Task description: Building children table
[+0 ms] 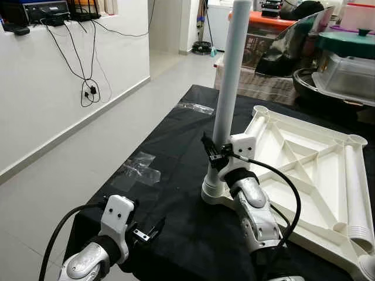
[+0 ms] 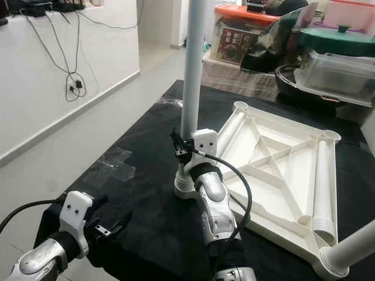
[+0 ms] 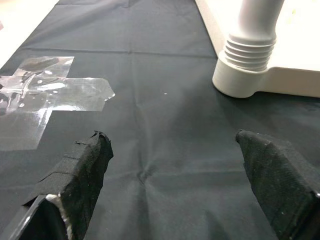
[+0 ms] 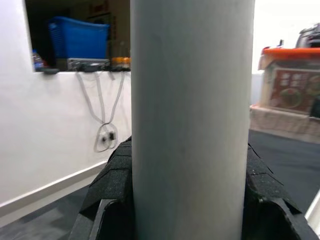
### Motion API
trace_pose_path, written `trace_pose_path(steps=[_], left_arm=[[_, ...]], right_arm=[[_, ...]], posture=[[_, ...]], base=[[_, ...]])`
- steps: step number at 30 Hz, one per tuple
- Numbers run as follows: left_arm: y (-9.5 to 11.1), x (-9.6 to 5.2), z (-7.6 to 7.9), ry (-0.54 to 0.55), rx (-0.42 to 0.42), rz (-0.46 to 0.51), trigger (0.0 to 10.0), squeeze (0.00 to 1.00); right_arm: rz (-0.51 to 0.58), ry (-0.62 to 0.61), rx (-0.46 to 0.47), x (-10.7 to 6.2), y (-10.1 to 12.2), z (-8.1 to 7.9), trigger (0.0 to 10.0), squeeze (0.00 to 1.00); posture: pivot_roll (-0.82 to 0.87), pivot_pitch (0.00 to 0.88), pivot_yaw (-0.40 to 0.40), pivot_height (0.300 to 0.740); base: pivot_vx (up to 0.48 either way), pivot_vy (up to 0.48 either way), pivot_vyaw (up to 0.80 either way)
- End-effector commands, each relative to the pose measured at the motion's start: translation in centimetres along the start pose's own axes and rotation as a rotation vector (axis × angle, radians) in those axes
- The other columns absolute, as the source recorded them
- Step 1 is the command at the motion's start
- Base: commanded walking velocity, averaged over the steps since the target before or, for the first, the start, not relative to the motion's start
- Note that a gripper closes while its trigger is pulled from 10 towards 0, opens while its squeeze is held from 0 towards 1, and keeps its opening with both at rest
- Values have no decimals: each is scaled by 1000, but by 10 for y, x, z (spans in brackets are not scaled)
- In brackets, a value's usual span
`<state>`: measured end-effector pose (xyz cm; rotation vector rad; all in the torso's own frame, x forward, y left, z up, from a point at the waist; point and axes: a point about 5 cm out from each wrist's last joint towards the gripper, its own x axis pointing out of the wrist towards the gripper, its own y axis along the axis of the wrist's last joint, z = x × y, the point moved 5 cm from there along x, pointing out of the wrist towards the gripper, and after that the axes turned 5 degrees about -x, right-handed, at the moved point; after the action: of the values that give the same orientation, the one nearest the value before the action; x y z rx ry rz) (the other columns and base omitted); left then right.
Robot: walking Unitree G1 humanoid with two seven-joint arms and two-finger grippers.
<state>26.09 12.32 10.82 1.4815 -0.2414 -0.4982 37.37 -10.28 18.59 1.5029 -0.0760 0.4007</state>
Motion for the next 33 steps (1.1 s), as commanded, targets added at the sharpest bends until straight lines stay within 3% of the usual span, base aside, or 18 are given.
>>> trace_pose_path(steps=[1, 14, 16, 31, 32, 33], left_arm=[[-1, 1, -3, 7, 17, -1, 10000, 0], [-1, 4, -3, -1, 25, -6, 10000, 0], [-1, 4, -4, 0, 29, -8, 10000, 0], [-3, 4, -4, -2, 33, -12, 10000, 0], [-3, 4, -3, -2, 33, -14, 10000, 0], [-3, 4, -3, -3, 33, -14, 10000, 0]], right_arm=[[44, -104, -31, -6, 6, 18, 10000, 0], [41, -32, 25, 0, 6, 5, 10000, 0], [51, 33, 62, 3, 11, -4, 10000, 0], [34, 115, 86, 0, 8, -19, 10000, 0], [44, 128, 89, 0, 10, -21, 10000, 306], [52, 135, 89, 0, 12, -22, 10000, 933]], posture=[[63, 0, -73, 740], [58, 0, -68, 740], [56, 0, -67, 740], [55, 0, -68, 740], [55, 0, -68, 740], [52, 0, -66, 740]], base=[[0, 0, 0], [0, 0, 0], [0, 0, 0], [0, 0, 0], [0, 0, 0], [0, 0, 0]])
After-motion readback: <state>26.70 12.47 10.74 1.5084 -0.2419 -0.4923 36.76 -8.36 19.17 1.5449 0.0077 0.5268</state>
